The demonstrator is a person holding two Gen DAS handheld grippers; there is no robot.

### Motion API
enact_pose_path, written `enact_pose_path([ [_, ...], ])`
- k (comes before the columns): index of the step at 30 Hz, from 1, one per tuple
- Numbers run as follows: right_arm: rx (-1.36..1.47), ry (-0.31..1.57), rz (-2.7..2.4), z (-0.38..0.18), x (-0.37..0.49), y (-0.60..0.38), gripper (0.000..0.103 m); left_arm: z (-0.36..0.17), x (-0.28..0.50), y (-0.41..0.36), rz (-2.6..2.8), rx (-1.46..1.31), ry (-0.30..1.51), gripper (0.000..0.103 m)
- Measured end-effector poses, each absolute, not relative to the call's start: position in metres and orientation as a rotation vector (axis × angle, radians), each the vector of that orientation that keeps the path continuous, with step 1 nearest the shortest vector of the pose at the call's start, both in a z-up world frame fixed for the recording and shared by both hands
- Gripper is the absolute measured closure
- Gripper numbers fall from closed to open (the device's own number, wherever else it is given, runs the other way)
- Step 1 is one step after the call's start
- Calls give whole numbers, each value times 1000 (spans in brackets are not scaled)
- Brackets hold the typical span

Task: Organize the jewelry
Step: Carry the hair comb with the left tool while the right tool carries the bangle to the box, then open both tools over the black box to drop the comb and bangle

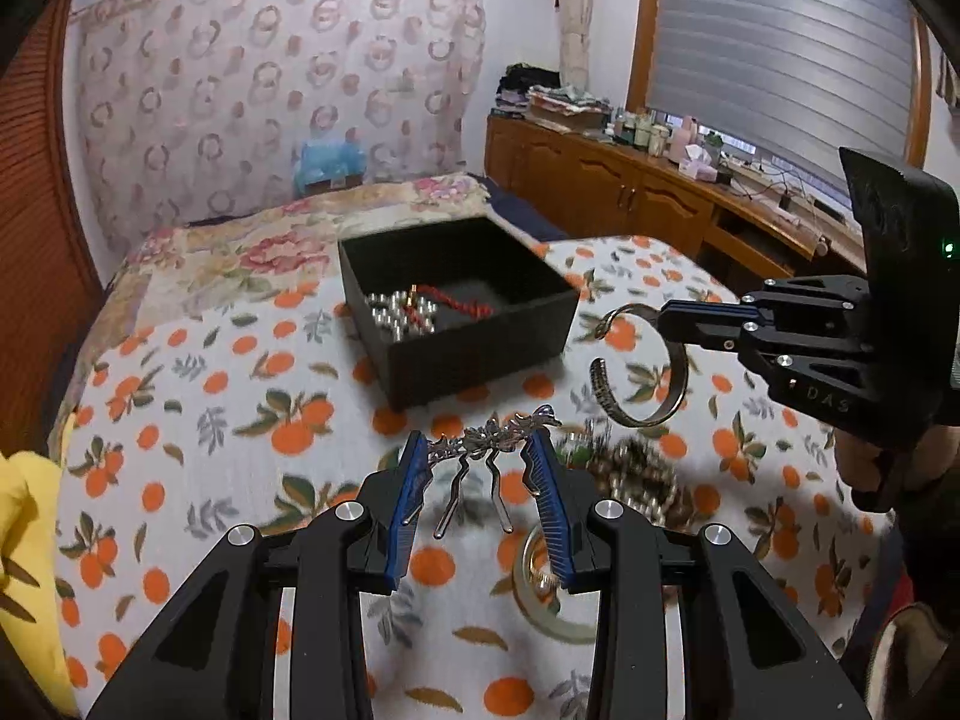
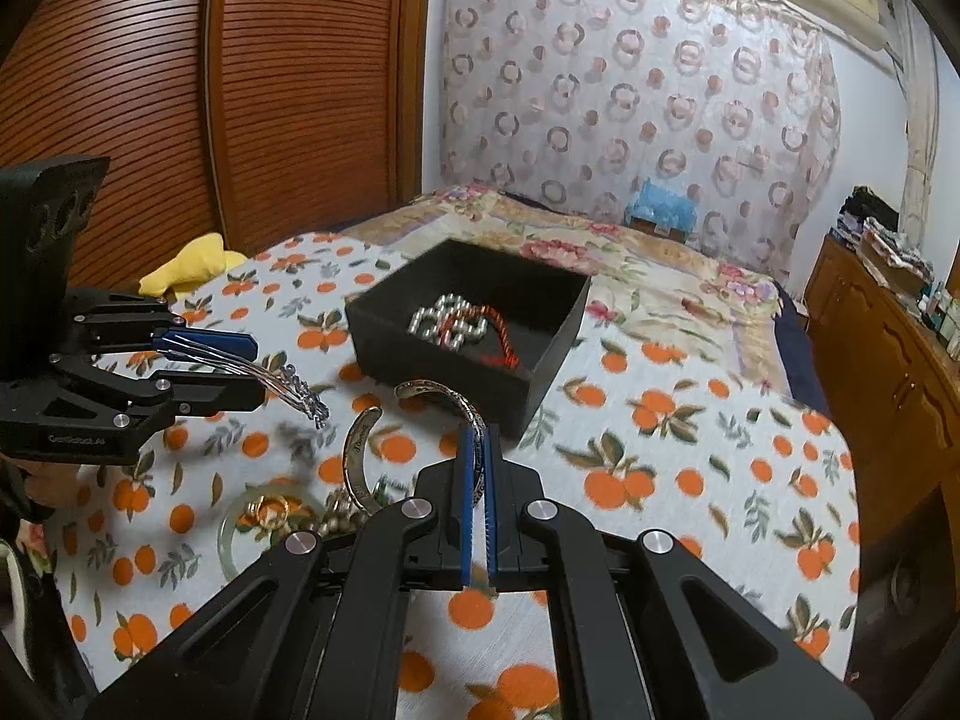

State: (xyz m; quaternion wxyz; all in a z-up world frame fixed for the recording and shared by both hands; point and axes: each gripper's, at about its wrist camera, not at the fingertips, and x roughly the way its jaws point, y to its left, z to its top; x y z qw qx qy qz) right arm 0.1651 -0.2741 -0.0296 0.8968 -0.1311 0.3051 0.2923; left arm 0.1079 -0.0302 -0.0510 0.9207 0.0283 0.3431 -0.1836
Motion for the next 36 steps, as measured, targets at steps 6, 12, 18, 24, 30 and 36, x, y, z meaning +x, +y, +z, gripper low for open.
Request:
enact_pose_path([
  [6, -273, 600, 597, -13, 190, -270, 99, -28, 121, -31, -376, 59, 658, 70],
  [12, -272, 586, 594, -5, 226, -260, 99, -9, 146, -28, -352, 63, 633, 70],
  [18, -274, 616, 616, -13, 261, -245, 99, -4, 173, -30, -331, 72, 632, 70],
  [24, -296, 687, 668, -40, 276, -231, 98, -14, 202, -34, -308, 86, 662, 70],
  [30, -262, 679, 671, -40, 275, -237, 98, -20, 224, -43, -301, 97, 678, 70],
  [36, -258, 665, 661, -35, 265, -250, 98, -30, 243, -50, -285, 118, 684, 70],
])
